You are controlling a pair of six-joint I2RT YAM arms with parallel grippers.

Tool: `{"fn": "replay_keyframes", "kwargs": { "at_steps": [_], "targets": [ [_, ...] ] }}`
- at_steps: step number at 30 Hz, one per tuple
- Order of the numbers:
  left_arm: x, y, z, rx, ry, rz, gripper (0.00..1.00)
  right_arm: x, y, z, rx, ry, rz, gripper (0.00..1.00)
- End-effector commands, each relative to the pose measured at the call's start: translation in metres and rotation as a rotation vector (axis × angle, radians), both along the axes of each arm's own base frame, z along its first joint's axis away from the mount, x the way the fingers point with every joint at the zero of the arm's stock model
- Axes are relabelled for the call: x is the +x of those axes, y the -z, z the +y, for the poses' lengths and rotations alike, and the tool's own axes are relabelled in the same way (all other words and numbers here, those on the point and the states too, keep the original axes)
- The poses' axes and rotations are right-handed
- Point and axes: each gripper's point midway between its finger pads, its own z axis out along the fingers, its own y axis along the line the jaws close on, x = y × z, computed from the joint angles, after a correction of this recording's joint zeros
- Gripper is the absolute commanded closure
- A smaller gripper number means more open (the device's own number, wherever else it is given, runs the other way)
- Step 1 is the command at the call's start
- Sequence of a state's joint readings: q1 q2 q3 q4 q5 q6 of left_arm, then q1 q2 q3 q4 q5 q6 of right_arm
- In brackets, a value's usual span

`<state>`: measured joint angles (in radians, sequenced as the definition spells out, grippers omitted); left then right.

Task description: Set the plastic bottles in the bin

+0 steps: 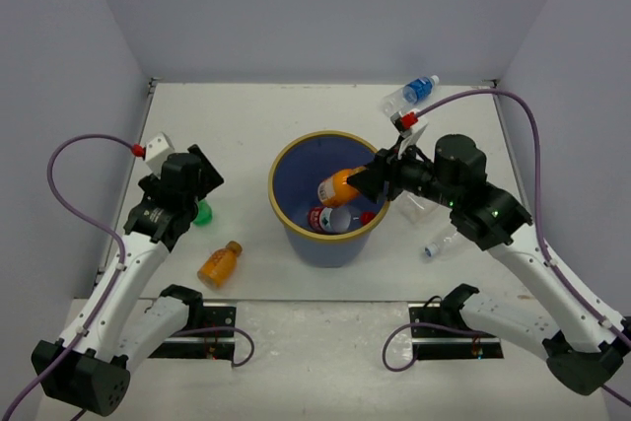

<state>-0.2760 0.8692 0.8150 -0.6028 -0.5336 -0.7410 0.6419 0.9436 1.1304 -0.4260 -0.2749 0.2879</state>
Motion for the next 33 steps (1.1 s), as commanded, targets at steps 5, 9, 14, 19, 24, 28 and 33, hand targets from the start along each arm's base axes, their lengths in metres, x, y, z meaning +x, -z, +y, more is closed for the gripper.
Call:
{"fn": "replay_keyframes", "kwargs": {
  "at_steps": [5,9,14,19,24,28,33],
  "targets": [
    [-0.007,-0.010,0.017,0.003,-0.120,-0.014,0.00,-0.001,-0.026,-0.002,0.017,0.000,-0.112,0.13],
    [-0.006,-0.008,0.014,-0.003,-0.112,0.001,0.00,-0.001,-0.030,-0.005,0.047,0.031,-0.107,0.01],
    [-0.009,-0.006,0.021,0.017,-0.156,0.022,0.00,0.012,-0.049,-0.028,0.094,0.205,-0.133,0.01],
    [-0.004,-0.004,0.027,0.043,-0.194,0.021,0.00,0.033,-0.065,-0.068,0.112,0.466,-0.122,0.01],
    [0.010,0.002,0.026,0.060,-0.198,0.033,0.00,0.046,-0.072,-0.111,0.129,0.663,-0.132,0.01],
    [0.018,0.020,0.032,0.076,-0.219,0.076,0.00,0.048,-0.046,-0.137,0.116,0.763,-0.071,0.01],
    [0.021,0.033,0.038,0.090,-0.241,0.122,0.07,0.042,-0.005,-0.162,0.088,0.878,-0.019,0.01]
  ]
}}
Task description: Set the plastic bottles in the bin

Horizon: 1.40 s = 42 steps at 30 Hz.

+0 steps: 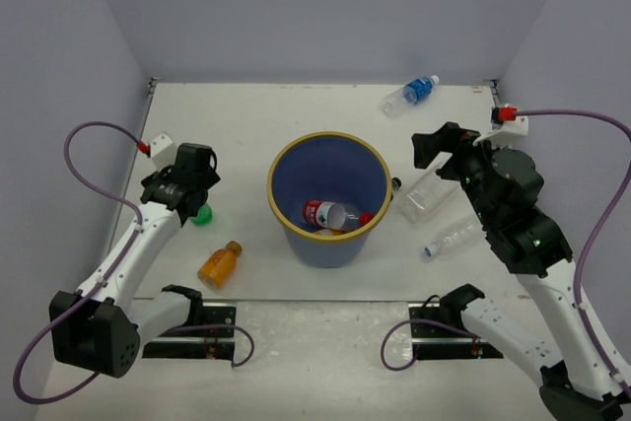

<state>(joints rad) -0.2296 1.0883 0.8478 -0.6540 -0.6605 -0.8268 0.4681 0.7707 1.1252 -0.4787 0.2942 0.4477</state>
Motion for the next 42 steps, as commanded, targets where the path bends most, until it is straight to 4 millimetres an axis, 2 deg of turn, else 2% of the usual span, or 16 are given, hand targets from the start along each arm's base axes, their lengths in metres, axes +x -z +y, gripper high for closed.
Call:
{"fn": "replay_keyframes", "kwargs": {
  "at_steps": [1,4,9,17,21,24,26,28,29,31,32,34,37,40,41,42],
  "targets": [
    [0.013,-0.006,0.009,0.022,-0.056,-0.044,0.08,-0.007,0.030,-0.026,0.018,0.131,0.052,0.01],
    [0.011,-0.001,0.011,0.028,-0.064,-0.031,0.15,-0.012,0.049,-0.039,0.011,0.202,0.101,0.01],
    [0.011,0.000,0.012,0.035,-0.063,-0.027,0.36,-0.014,0.071,-0.052,0.015,0.289,0.151,0.01],
    [0.011,0.003,0.013,0.050,-0.051,-0.016,0.82,-0.010,0.108,-0.057,0.005,0.352,0.236,0.01],
    [0.011,0.000,0.012,0.054,-0.041,-0.017,0.94,-0.008,0.116,-0.058,0.002,0.366,0.259,0.01],
    [0.015,-0.016,0.013,0.063,-0.031,-0.047,1.00,-0.007,0.124,-0.061,0.000,0.382,0.274,0.01],
    [0.024,-0.046,0.012,0.067,-0.013,-0.106,1.00,-0.008,0.127,-0.065,0.005,0.401,0.282,0.01],
    [0.034,-0.089,0.005,0.051,0.037,-0.208,1.00,-0.009,0.133,-0.070,0.008,0.422,0.294,0.01],
    [0.033,-0.102,0.004,0.057,0.059,-0.236,1.00,-0.009,0.134,-0.072,0.009,0.430,0.296,0.01],
    [0.038,-0.165,-0.013,-0.003,0.164,-0.439,1.00,-0.010,0.142,-0.077,-0.005,0.449,0.310,0.01],
    [0.036,-0.188,-0.021,-0.023,0.221,-0.524,1.00,-0.010,0.147,-0.078,-0.008,0.455,0.321,0.01],
    [0.026,-0.248,-0.049,-0.058,0.412,-0.742,1.00,-0.010,0.156,-0.084,-0.002,0.477,0.348,0.01],
    [0.004,-0.310,-0.095,-0.116,0.701,-0.940,1.00,-0.010,0.166,-0.087,0.019,0.480,0.380,0.01],
    [-0.022,-0.346,-0.145,-0.150,1.034,-1.049,1.00,-0.010,0.177,-0.090,0.030,0.486,0.415,0.01],
    [-0.024,-0.349,-0.155,-0.162,1.100,-1.054,1.00,-0.010,0.180,-0.089,0.038,0.478,0.429,0.01],
    [-0.038,-0.358,-0.171,-0.172,1.229,-1.087,1.00,-0.010,0.183,-0.088,0.044,0.473,0.439,0.01]
  ]
}}
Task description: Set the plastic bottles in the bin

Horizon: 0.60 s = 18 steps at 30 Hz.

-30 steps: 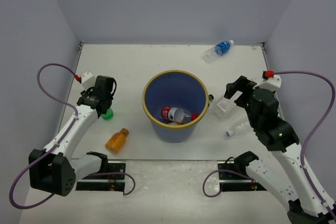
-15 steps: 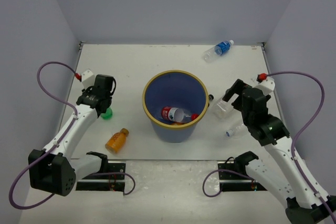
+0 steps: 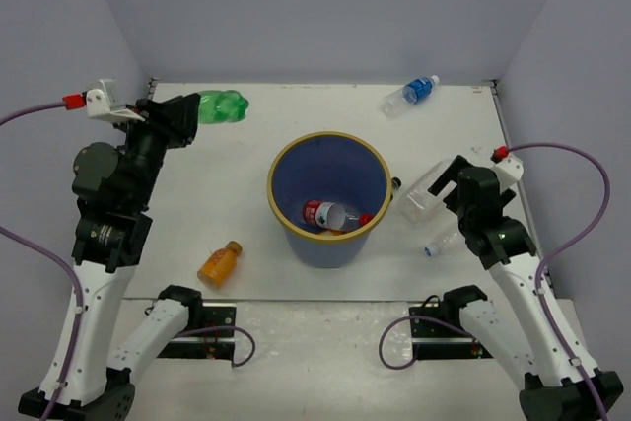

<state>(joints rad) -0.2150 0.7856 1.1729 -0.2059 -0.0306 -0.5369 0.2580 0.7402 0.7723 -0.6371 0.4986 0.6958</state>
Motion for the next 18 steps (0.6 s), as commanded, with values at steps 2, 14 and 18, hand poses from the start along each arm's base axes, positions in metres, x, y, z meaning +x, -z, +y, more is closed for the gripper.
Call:
{"fn": "replay_keyframes", "kwargs": {
  "at_steps": [2,14,18],
  "targets": [
    [-0.042,-0.048,-0.095,0.144,0.604,-0.273,1.00,-0.001,0.022,0.006,0.069,-0.022,0.058,0.01],
    [-0.070,0.016,-0.187,0.192,0.947,-0.209,1.00,-0.025,0.074,-0.001,0.218,0.007,0.156,0.01],
    [-0.066,0.048,-0.207,0.202,0.965,-0.133,0.98,-0.036,0.080,-0.006,0.241,0.060,0.185,0.01]
  ]
}}
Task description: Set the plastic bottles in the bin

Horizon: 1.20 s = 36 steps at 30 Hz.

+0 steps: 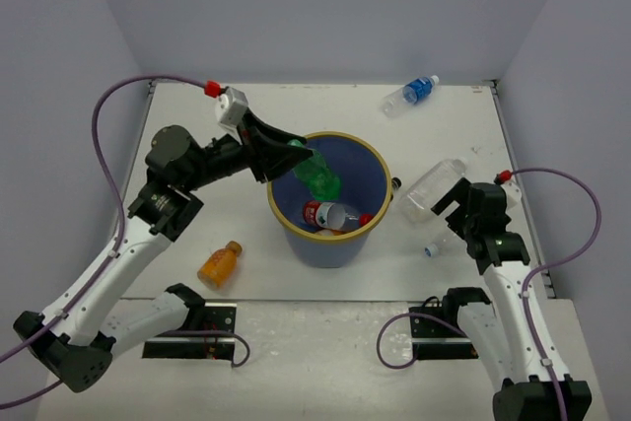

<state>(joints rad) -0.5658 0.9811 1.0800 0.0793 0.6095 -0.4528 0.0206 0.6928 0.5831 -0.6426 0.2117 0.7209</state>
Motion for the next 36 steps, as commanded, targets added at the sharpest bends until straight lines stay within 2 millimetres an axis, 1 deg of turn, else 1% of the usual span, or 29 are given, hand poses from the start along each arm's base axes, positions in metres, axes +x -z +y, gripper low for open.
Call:
{"fn": "replay_keyframes", "kwargs": {
  "at_steps": [1,4,6,7,8,10,12,18,20,21,23,25,27,29,30,31,33,34,35,36],
  "targets": [
    [0.005,0.011,-0.015,0.020,0.001,-0.030,0.92,-0.013,0.008,0.003,0.061,0.038,0.040,0.01],
    [0.012,0.019,-0.018,0.046,-0.019,-0.021,0.66,-0.018,0.016,-0.002,0.086,0.092,0.061,0.01],
    [0.013,0.018,-0.017,0.049,-0.025,-0.032,0.47,-0.021,0.024,-0.002,0.099,0.115,0.080,0.01],
    [0.014,0.019,-0.017,0.050,-0.028,-0.032,0.42,-0.021,0.026,-0.003,0.099,0.125,0.086,0.01],
    [0.013,0.018,-0.017,0.050,-0.028,-0.041,0.34,-0.021,0.028,-0.005,0.094,0.142,0.094,0.01],
    [0.012,0.015,-0.016,0.049,-0.025,-0.051,0.09,-0.021,0.032,-0.012,0.074,0.185,0.113,0.01],
    [0.011,0.014,-0.016,0.048,-0.021,-0.056,0.01,-0.020,0.034,-0.015,0.063,0.203,0.121,0.01],
    [0.016,0.008,-0.019,0.060,-0.024,-0.053,0.00,-0.013,0.037,-0.017,0.059,0.207,0.115,0.01],
    [0.020,0.000,-0.019,0.067,-0.038,-0.066,0.00,-0.013,0.040,-0.019,0.060,0.221,0.113,0.01],
    [0.021,-0.010,-0.018,0.065,-0.051,-0.079,0.00,-0.013,0.042,-0.020,0.061,0.228,0.116,0.01],
    [0.030,-0.017,-0.014,0.070,-0.106,-0.079,0.00,-0.012,0.047,-0.021,0.062,0.234,0.120,0.01],
    [0.041,-0.032,-0.004,0.079,-0.195,-0.085,0.00,-0.011,0.052,-0.022,0.070,0.243,0.121,0.01],
    [0.056,-0.051,0.011,0.058,-0.322,-0.096,0.00,-0.004,0.055,-0.019,0.096,0.213,0.115,0.01],
    [0.065,-0.056,0.019,0.052,-0.390,-0.091,0.00,-0.001,0.059,-0.017,0.115,0.202,0.126,0.01],
    [0.071,-0.060,0.025,0.053,-0.438,-0.080,0.00,0.000,0.064,-0.015,0.124,0.196,0.148,0.01],
    [0.081,-0.061,0.035,0.052,-0.517,-0.068,0.00,0.003,0.065,-0.014,0.128,0.192,0.147,0.01],
    [0.096,-0.055,0.051,0.066,-0.636,-0.035,0.00,0.005,0.069,-0.013,0.139,0.191,0.163,0.01],
    [0.108,-0.047,0.069,0.083,-0.756,-0.004,0.00,0.006,0.074,-0.011,0.148,0.188,0.182,0.01],
    [0.115,-0.040,0.082,0.099,-0.842,0.015,0.00,0.007,0.077,-0.011,0.154,0.187,0.194,0.01],
    [0.119,-0.034,0.090,0.110,-0.892,0.027,0.00,0.008,0.077,-0.010,0.157,0.188,0.197,0.01]
  ]
}}
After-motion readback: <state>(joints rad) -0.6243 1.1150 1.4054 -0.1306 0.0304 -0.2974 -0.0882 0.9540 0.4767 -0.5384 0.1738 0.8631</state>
